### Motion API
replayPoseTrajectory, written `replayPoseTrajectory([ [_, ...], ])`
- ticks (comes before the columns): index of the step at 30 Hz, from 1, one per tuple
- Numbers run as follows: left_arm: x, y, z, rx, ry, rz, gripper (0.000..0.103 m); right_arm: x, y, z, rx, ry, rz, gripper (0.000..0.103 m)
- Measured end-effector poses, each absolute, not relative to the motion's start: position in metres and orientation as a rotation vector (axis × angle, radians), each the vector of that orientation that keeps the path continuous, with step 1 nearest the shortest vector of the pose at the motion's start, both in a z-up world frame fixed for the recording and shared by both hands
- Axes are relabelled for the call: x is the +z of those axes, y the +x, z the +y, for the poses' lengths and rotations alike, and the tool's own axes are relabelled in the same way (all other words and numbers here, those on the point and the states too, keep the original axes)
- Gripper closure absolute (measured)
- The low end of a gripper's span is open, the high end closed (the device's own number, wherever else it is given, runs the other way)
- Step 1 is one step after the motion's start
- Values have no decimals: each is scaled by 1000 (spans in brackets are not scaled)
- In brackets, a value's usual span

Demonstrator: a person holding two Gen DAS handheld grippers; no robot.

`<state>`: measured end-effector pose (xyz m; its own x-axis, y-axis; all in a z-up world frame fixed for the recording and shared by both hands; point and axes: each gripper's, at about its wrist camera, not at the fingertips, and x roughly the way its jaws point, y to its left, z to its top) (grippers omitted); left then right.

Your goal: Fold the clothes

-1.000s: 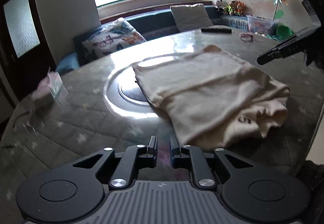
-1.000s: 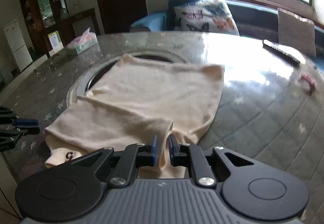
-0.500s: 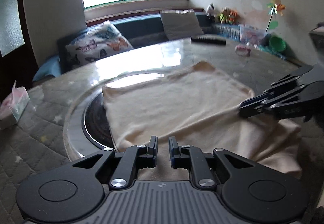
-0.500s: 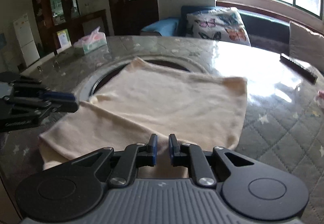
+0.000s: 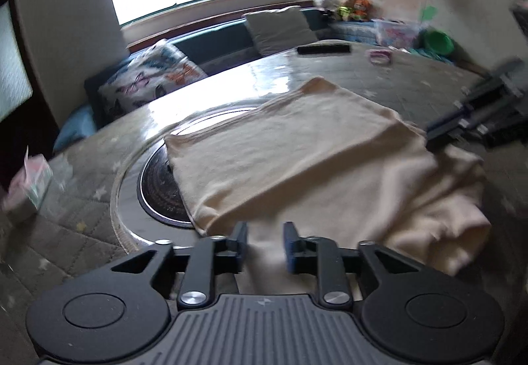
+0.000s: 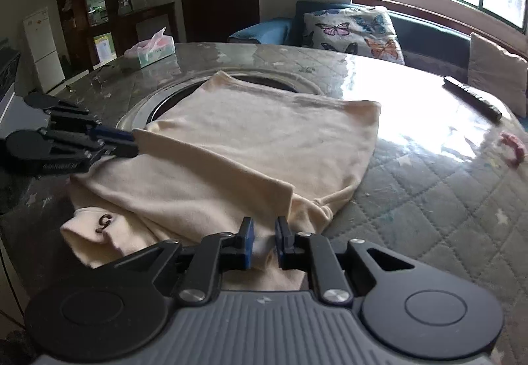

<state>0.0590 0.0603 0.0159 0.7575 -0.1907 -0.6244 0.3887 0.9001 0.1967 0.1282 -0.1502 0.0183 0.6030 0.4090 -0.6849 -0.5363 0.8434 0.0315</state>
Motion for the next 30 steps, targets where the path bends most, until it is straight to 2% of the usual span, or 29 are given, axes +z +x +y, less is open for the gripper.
replayPoseTrajectory([
  [2,17,44,56,-348,381,626,68,19,123,-149,557,-216,728,85],
  [10,9,-6,45,-450,570,612,62,19,114,-146,559,-256,710,84],
  [15,0,-11,36,-472,608,596,61,7,117,-147,549,-255,739,80],
  [23,-4,-7,20,-546,623,536,60,27,106,-155,553,-267,707,77],
  [27,-1,1,20,-574,560,533,89,34,101,-159,575,-275,705,75],
  [30,12,12,24,-560,481,521,92,38,92,-161,614,-307,700,63],
])
